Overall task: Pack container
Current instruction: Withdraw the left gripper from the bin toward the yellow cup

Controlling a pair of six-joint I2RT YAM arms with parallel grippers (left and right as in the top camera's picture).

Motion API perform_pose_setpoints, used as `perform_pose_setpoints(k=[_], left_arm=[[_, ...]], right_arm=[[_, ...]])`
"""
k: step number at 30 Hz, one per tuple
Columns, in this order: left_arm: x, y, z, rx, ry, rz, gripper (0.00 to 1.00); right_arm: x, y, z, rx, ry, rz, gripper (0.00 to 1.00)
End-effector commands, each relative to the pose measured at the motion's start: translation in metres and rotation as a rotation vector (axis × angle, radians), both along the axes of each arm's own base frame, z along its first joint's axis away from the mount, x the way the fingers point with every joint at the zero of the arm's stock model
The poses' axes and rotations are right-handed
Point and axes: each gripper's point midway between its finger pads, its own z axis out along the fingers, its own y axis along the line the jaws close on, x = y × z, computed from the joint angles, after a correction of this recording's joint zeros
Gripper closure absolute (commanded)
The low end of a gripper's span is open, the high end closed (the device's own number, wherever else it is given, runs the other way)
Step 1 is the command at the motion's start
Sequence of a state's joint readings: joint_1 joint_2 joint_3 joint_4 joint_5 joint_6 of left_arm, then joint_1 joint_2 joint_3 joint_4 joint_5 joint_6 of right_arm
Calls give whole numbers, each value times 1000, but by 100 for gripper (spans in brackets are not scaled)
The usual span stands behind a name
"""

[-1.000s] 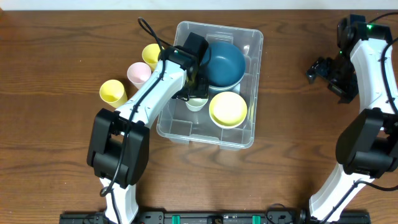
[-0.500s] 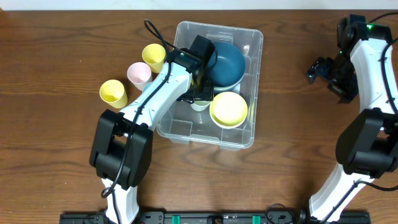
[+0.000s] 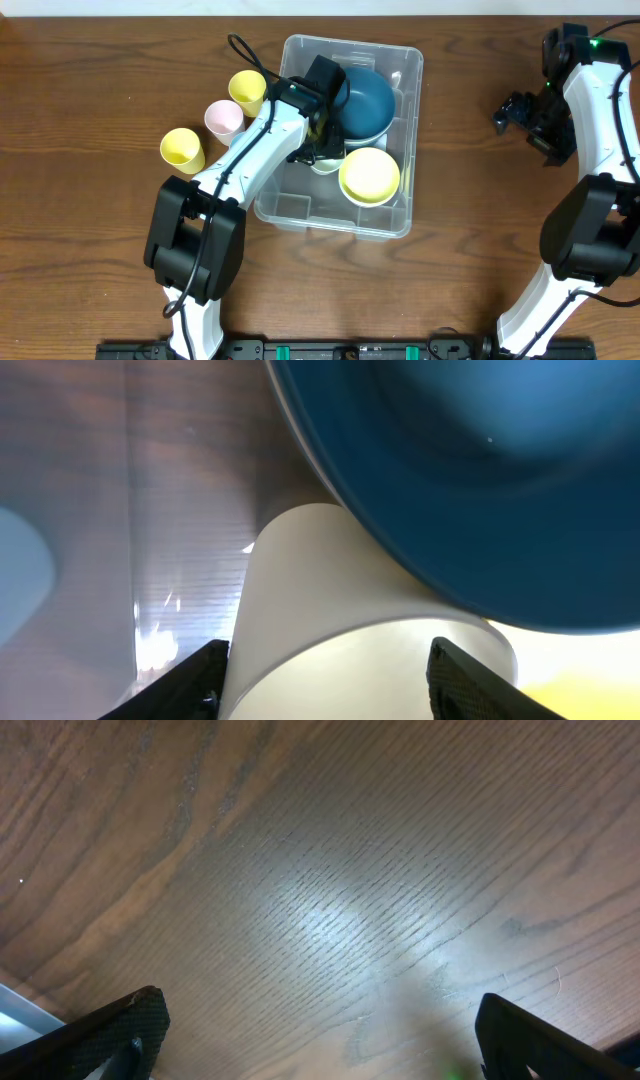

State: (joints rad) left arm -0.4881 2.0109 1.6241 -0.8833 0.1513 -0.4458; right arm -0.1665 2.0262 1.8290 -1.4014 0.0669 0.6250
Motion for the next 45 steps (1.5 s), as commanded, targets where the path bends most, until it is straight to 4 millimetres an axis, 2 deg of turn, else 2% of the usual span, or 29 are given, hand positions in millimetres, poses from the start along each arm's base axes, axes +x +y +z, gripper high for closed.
perform_pose_setpoints(k=[1, 6, 11, 14, 17, 21, 28, 30, 32, 35, 37, 40, 45], left_arm=[[-2, -20, 8, -80, 8, -15, 38], [-5, -31, 8, -87, -1, -36, 39], [-2, -30, 9, -93, -5, -13, 38], [1, -27, 11, -93, -8, -12, 27], [2, -26, 15, -90, -17, -38, 21], [4, -27, 27, -89, -26, -55, 18], [7, -27, 65, -82, -48, -88, 11], [8, -26, 87, -92, -69, -89, 2], [13, -22, 115, -113, -114, -76, 2], [22, 1, 152, -134, -174, 18, 2], [25, 36, 171, -104, -202, 139, 2], [19, 87, 183, -57, -191, 263, 2], [8, 157, 183, -1, -127, 431, 2]], right_arm=[[0, 1, 6, -7, -14, -14, 1], [0, 1, 6, -7, -14, -14, 1], [0, 1, 6, -7, -14, -14, 1], [0, 1, 6, -7, -14, -14, 1], [0, 1, 6, -7, -14, -14, 1], [0, 1, 6, -7, -14, -14, 1], [0, 1, 6, -7, -14, -14, 1], [0, 1, 6, -7, -14, -14, 1], [0, 1, 6, -7, -14, -14, 1], [0, 1, 6, -7, -14, -14, 1], [0, 1, 6, -7, -14, -14, 1], [0, 1, 6, -7, -14, -14, 1], [0, 1, 6, -7, -14, -14, 1]])
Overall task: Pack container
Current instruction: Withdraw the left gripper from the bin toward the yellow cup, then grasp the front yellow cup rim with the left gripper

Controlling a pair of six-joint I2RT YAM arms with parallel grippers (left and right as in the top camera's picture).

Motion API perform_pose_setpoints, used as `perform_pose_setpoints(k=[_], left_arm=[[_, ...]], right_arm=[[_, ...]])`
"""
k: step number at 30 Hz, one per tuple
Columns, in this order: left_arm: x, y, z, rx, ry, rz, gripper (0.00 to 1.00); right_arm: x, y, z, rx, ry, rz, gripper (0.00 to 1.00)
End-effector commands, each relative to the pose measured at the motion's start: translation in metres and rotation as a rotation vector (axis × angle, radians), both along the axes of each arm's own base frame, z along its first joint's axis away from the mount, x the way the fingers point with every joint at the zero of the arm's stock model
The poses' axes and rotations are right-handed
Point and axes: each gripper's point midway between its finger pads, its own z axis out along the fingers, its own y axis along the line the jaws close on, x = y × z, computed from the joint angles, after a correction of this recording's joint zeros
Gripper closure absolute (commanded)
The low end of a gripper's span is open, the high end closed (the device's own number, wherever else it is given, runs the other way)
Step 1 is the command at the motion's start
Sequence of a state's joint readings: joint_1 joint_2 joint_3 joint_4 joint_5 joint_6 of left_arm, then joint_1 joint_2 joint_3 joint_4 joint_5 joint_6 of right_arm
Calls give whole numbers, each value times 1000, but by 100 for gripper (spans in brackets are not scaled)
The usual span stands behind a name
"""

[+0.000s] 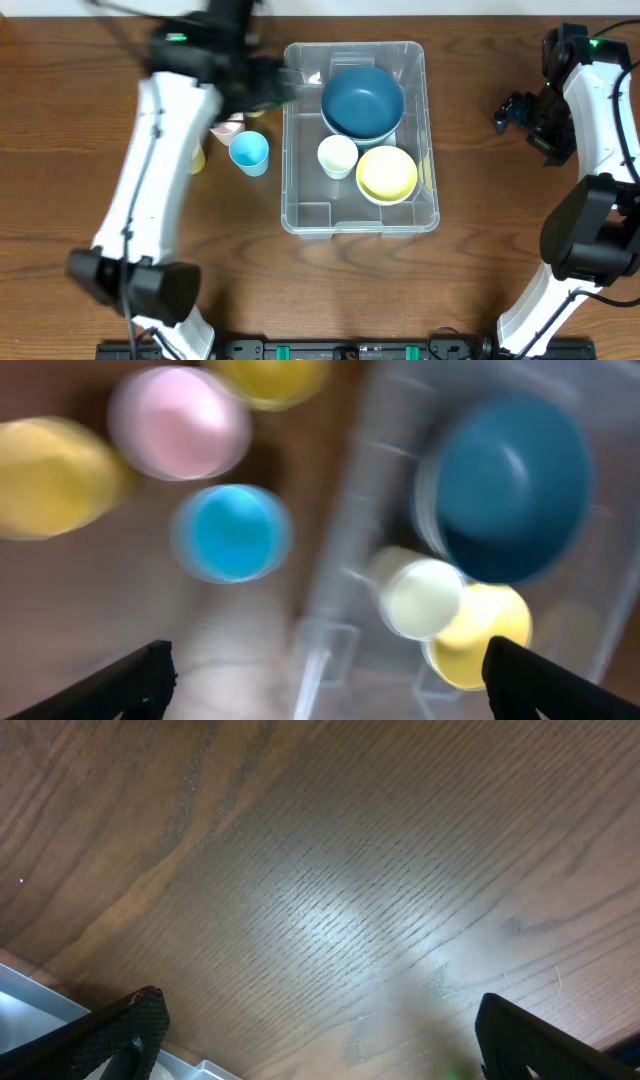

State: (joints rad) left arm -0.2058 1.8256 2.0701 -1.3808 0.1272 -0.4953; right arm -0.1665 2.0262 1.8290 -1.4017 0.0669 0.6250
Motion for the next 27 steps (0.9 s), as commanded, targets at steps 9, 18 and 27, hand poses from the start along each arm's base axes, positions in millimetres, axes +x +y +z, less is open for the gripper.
perform_pose_setpoints(k=[9, 18, 27], left_arm=[[-13, 125, -39, 75, 164, 373, 2], [-25, 174, -95, 69, 281, 494, 2], [-30, 178, -143, 69, 330, 506, 2]], right_arm=[[0, 1, 6, -7, -14, -14, 1], [0, 1, 6, -7, -14, -14, 1], [0, 1, 6, -7, -14, -14, 1]])
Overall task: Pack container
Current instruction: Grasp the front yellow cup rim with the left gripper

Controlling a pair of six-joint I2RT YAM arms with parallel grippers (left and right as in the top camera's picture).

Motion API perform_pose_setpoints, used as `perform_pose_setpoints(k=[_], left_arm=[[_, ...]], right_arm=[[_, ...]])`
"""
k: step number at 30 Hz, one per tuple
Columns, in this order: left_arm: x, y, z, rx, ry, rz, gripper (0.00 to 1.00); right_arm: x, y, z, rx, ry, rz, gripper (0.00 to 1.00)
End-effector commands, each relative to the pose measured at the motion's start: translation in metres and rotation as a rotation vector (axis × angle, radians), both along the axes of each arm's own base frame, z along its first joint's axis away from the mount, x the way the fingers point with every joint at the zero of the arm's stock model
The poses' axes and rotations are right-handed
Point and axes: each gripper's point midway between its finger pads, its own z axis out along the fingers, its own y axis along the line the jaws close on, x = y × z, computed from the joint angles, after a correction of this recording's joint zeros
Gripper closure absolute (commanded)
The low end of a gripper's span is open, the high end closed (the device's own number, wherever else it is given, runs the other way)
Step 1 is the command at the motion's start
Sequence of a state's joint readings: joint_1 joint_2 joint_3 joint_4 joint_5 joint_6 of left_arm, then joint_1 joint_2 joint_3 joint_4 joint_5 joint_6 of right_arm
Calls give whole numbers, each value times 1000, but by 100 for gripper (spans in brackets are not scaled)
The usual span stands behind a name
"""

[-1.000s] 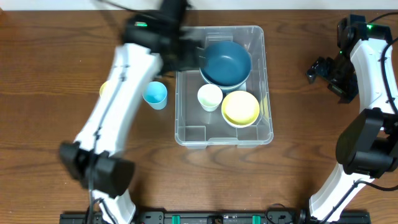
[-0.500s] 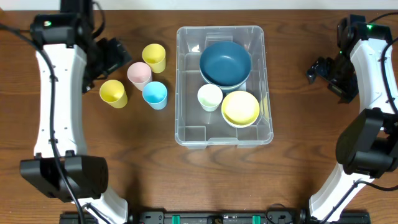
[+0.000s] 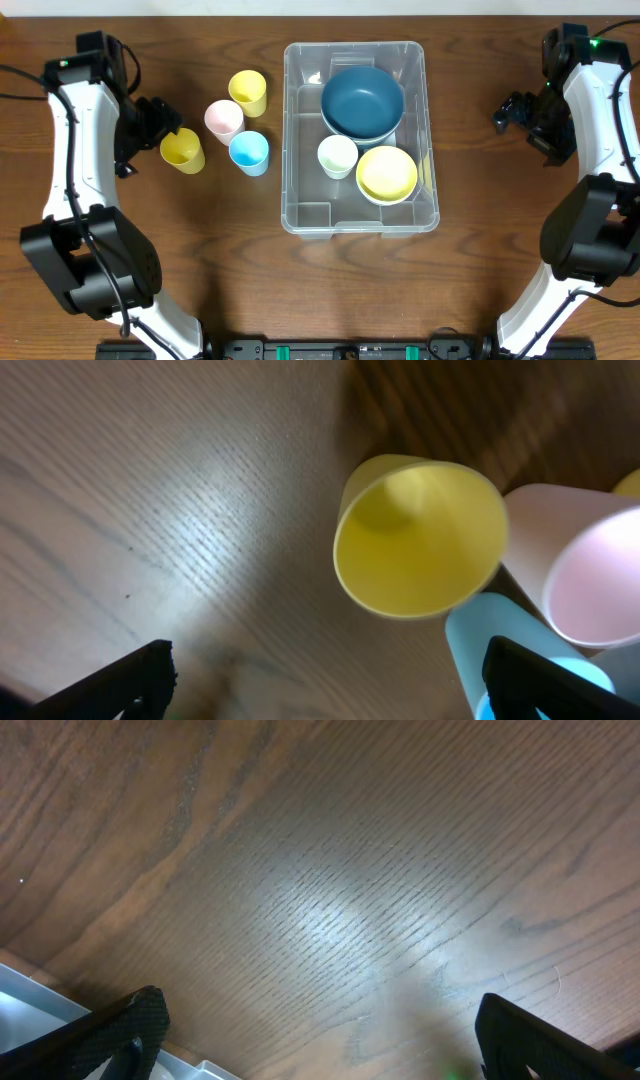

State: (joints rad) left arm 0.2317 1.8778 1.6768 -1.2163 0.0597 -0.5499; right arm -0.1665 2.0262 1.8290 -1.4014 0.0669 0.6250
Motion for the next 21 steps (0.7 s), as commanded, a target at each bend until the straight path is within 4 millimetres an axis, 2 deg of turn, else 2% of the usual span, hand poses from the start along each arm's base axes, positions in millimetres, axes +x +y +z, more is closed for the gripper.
perform_pose_setpoints(k=[1, 5, 6, 13, 17, 21], left_arm=[[-7, 2, -23, 5, 53, 5, 2], [-10, 1, -45, -3, 85, 7, 0], [-10, 1, -49, -6, 95, 7, 2], [-3, 2, -67, -7, 103, -2, 5], [2, 4, -74, -5, 94, -17, 21], [4, 4, -79, -5, 97, -17, 47]], right_arm=[[0, 1, 6, -7, -14, -14, 1], [0, 1, 6, -7, -14, -14, 1], [0, 1, 6, -7, -14, -14, 1], [0, 1, 6, -7, -14, -14, 1], [0, 1, 6, -7, -14, -14, 1], [0, 1, 6, -7, -14, -14, 1]])
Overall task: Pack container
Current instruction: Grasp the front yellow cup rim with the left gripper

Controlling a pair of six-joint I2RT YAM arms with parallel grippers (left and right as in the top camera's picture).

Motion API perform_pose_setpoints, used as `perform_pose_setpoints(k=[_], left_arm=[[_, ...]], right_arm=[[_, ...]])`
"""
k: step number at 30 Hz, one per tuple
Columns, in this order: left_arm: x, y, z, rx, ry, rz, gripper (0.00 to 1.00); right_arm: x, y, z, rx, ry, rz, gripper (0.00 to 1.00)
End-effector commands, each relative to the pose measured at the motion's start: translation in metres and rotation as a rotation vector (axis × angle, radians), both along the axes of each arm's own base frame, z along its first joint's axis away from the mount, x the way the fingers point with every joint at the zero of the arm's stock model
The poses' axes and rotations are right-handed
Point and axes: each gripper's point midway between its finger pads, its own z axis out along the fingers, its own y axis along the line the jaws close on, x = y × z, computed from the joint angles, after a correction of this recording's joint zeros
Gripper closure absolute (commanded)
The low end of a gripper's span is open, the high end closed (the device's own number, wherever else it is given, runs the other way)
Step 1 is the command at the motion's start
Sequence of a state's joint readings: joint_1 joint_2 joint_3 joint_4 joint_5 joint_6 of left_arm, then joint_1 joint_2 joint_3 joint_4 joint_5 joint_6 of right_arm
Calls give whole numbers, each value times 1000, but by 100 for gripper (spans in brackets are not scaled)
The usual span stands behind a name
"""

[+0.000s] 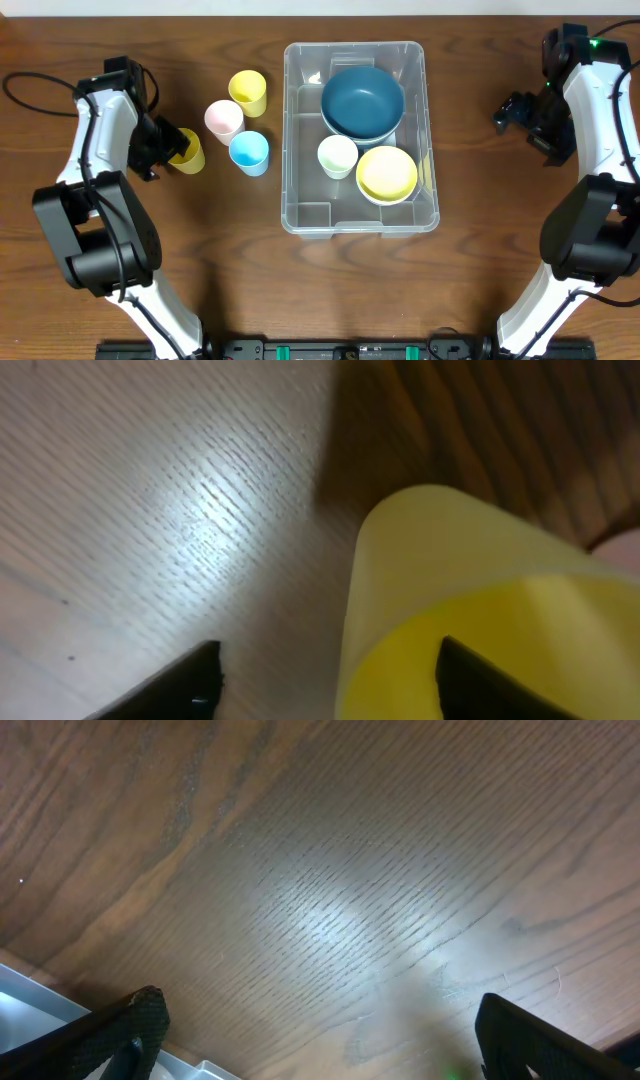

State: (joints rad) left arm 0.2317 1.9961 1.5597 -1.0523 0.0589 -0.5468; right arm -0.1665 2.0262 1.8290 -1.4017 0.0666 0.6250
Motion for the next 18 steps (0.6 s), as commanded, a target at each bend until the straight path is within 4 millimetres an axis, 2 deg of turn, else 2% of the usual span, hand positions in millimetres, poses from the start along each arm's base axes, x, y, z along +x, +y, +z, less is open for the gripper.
perform_pose_setpoints(k=[1, 3, 12, 15, 16, 17, 18], left_arm=[[-2, 3, -8, 10, 26, -15, 52], [-1, 3, -8, 12, 20, -15, 63], [7, 5, -8, 19, -11, -42, 85], [13, 8, 0, 30, -33, -102, 85], [14, 8, 5, 31, -38, -101, 87], [15, 10, 11, 33, -46, -97, 94], [17, 12, 20, 36, -58, -92, 94]], right_arm=[[0, 1, 6, -7, -14, -14, 1], [0, 1, 6, -7, -14, -14, 1], [0, 1, 6, -7, -14, -14, 1], [0, 1, 6, -7, -14, -14, 1], [0, 1, 6, -7, -14, -14, 1], [0, 1, 6, -7, -14, -14, 1], [0, 1, 6, -7, -14, -14, 1]])
